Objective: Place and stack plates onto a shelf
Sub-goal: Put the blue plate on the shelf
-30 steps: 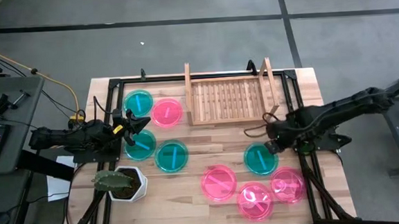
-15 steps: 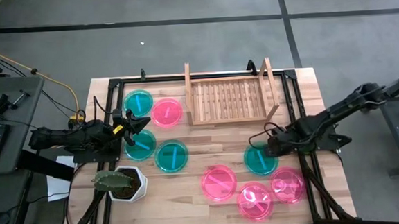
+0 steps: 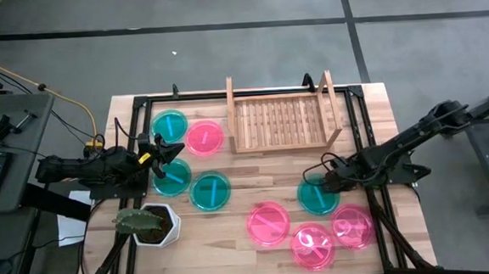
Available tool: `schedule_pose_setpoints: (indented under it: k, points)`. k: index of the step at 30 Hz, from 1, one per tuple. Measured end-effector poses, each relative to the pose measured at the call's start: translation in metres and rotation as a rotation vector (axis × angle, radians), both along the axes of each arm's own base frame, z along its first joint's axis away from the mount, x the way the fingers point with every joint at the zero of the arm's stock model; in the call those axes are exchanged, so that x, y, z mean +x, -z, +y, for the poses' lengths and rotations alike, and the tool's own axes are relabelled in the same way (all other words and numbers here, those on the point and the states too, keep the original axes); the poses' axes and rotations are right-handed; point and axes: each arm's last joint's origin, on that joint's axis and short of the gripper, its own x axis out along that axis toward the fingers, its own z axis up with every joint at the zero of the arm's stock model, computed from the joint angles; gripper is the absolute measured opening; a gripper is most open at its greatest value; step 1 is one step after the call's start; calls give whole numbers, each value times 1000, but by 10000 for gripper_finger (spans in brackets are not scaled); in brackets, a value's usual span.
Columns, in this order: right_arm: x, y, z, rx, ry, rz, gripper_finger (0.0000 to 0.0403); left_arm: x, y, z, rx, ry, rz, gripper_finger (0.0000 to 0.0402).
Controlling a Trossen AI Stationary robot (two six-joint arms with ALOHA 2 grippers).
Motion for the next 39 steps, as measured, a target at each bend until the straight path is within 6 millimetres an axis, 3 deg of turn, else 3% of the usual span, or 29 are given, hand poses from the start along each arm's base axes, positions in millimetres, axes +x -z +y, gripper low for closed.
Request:
schedule_pose_setpoints:
  k: [12,21,31,39]
  points:
    - [1,3,0,-43,-13,13,7,0,0,0,0,0,0,1]
    - [2,-8,-2,-40,-27,-122,1,0,0,0,0,0,0,1]
    - [9,-36,-1,11,-43,-469,0,0,0,0,0,0,0,1]
    - [24,-52,-5,-40,68,-695,0,0,0,0,0,0,0,1]
